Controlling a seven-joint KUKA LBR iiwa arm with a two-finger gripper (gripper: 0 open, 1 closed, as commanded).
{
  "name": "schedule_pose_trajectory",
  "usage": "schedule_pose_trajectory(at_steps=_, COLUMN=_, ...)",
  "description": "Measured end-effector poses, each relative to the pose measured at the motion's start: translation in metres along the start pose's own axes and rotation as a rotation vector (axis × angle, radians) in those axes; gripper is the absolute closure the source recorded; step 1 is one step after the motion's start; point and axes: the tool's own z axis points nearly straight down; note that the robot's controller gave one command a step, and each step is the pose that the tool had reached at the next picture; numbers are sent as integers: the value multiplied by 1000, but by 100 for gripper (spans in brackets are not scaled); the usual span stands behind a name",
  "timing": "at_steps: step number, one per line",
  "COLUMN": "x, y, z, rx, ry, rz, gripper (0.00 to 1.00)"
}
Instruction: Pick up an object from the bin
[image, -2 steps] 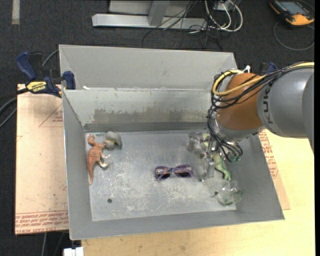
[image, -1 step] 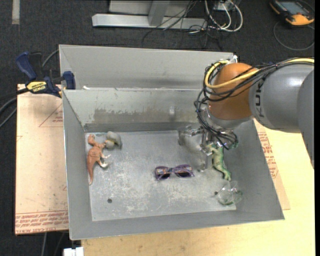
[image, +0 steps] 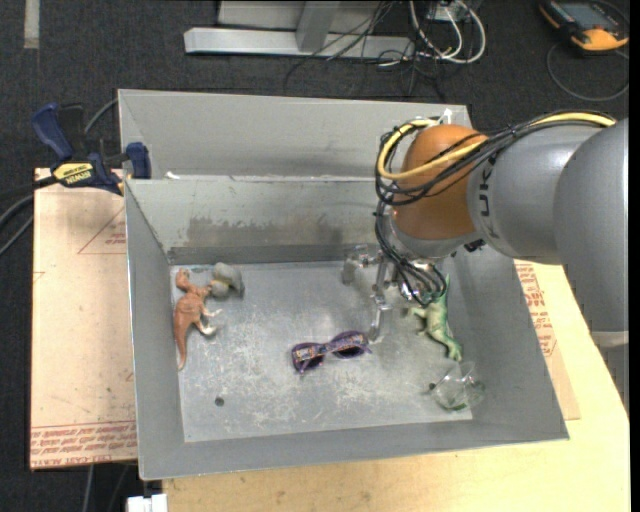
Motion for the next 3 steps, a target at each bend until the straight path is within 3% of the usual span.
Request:
schedule_pose_trajectory(at_steps=1, x=8, y=43, z=0, rx=2, ry=-4, rz=-244, gripper=0)
schedule_pose_trajectory(at_steps=2, x=47, y=87, z=0, rx=-2, ry=0, rz=-241, gripper=0)
schedule_pose_trajectory(at_steps=3, x=57, y=85, z=0, rx=2, ry=-7, rz=-381, gripper=0)
